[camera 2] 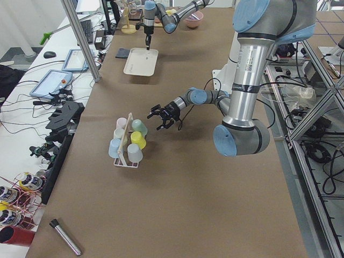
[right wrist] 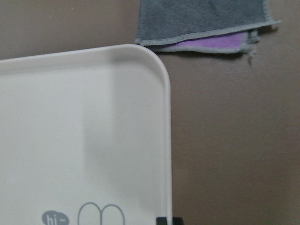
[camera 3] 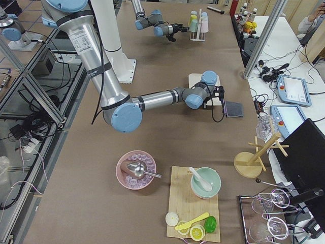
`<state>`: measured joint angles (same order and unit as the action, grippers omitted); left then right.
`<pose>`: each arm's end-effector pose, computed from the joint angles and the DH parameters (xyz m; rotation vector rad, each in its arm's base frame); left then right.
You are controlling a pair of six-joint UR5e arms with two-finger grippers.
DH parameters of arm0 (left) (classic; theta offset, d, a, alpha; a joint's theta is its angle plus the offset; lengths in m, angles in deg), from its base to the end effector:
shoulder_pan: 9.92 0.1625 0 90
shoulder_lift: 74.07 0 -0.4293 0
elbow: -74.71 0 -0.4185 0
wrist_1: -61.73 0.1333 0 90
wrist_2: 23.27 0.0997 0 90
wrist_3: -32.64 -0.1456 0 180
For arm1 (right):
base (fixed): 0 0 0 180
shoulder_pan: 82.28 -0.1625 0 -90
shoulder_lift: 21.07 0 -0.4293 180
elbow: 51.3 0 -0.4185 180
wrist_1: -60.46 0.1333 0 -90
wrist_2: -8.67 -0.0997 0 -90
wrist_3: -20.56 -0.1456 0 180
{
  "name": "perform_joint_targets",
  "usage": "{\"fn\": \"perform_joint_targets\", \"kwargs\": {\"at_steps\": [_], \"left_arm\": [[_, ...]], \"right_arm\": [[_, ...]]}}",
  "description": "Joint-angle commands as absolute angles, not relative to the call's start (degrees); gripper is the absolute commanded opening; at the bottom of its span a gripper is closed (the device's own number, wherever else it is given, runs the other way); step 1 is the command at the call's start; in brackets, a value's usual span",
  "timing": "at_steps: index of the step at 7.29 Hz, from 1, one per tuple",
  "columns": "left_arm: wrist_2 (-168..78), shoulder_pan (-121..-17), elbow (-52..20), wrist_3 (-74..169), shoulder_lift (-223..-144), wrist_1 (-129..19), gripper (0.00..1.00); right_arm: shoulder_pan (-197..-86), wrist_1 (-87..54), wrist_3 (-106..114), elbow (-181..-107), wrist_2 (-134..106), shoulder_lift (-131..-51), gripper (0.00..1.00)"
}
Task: Pick up and place green cup on tray
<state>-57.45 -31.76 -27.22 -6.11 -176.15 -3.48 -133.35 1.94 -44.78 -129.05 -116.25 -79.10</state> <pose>0.4353 -0.4479 0.4952 0.2705 -1.0874 1.7040 -0.4492 -0.6357 0.3826 0.0824 -1.0290 0.1472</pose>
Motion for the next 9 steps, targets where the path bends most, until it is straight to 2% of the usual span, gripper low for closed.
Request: {"fn": "perform_joint_targets", "kwargs": {"at_steps": [1, 3, 6, 9], "left_arm": [[-56.3, -31.7, -27.1, -6.1, -176.1, -3.8, 0.98], [-56.2, -31.8, -25.6, -6.1, -176.1, -5.5, 0.98], [-55.8, -32.0, -24.6, -6.1, -176.1, -7.5, 0.98], [-54.6, -32.1, -23.7, -6.1, -176.1, -8.5, 0.98]], "right_arm": [[-125.9, -6.5, -52.9, -133.6, -108.3, -74.5, 0.0], [-123.9, -6.7, -56.2, -139.0, -107.4, -75.4, 0.0], [-118.9, -6.2, -54.5, -150.3, -103.7, -83.9, 0.0], [-116.3, -4.2, -47.6, -151.5, -103.1, -86.8, 0.0]]}}
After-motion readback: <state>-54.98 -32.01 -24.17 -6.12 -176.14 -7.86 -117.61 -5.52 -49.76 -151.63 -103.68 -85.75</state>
